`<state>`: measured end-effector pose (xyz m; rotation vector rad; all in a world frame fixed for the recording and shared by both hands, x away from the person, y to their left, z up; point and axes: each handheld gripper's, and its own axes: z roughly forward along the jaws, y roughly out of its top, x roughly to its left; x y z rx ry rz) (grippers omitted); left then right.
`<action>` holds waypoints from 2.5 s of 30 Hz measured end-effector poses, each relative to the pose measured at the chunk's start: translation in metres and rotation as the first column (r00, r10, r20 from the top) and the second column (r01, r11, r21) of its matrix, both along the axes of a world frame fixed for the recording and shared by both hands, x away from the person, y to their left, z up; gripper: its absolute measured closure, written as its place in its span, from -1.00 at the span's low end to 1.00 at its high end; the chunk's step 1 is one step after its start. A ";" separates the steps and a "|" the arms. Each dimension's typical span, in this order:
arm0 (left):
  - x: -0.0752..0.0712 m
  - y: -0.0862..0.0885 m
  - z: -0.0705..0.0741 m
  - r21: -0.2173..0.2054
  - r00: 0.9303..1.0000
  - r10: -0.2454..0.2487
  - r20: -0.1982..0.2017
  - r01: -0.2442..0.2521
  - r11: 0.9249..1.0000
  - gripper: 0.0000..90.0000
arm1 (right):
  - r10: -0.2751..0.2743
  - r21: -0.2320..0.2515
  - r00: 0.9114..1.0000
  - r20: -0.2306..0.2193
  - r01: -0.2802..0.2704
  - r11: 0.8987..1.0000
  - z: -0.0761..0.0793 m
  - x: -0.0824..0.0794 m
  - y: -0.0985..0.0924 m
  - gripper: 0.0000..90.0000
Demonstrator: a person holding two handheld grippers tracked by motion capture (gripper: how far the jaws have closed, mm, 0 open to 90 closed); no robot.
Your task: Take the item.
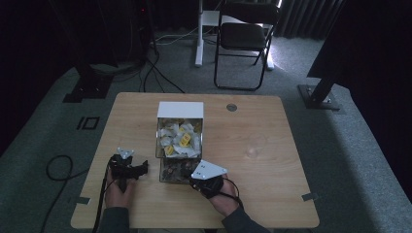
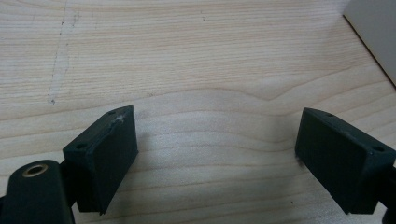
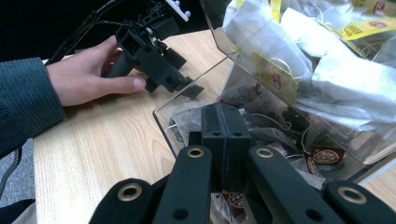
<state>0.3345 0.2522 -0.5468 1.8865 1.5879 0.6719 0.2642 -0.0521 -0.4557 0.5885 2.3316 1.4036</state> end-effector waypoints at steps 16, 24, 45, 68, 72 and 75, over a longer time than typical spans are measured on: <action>0.000 0.000 0.000 0.000 1.000 0.000 0.000 0.000 1.000 -0.70 | 0.000 0.010 1.000 0.016 0.000 1.000 0.007 -0.004 -0.002 1.00; 0.000 0.000 0.000 0.001 1.000 0.001 -0.002 -0.001 1.000 -0.70 | -0.013 0.014 1.000 0.024 0.012 1.000 0.010 -0.006 -0.008 1.00; 0.000 0.000 0.000 0.001 1.000 0.001 -0.002 -0.001 1.000 -0.70 | -0.063 0.022 0.997 0.038 0.062 0.998 0.013 -0.011 -0.032 1.00; 0.000 0.000 0.000 0.001 1.000 0.001 -0.002 -0.001 1.000 -0.70 | -0.120 0.041 0.991 0.051 0.118 0.992 0.017 -0.017 -0.054 1.00; 0.000 0.000 0.000 0.001 1.000 0.001 -0.002 -0.001 1.000 -0.70 | -0.131 0.046 0.990 0.052 0.129 0.991 0.018 -0.017 -0.057 1.00; 0.000 0.000 0.000 0.001 1.000 0.001 -0.002 -0.001 1.000 -0.70 | -0.140 0.050 0.989 0.053 0.137 0.989 0.019 -0.017 -0.059 1.00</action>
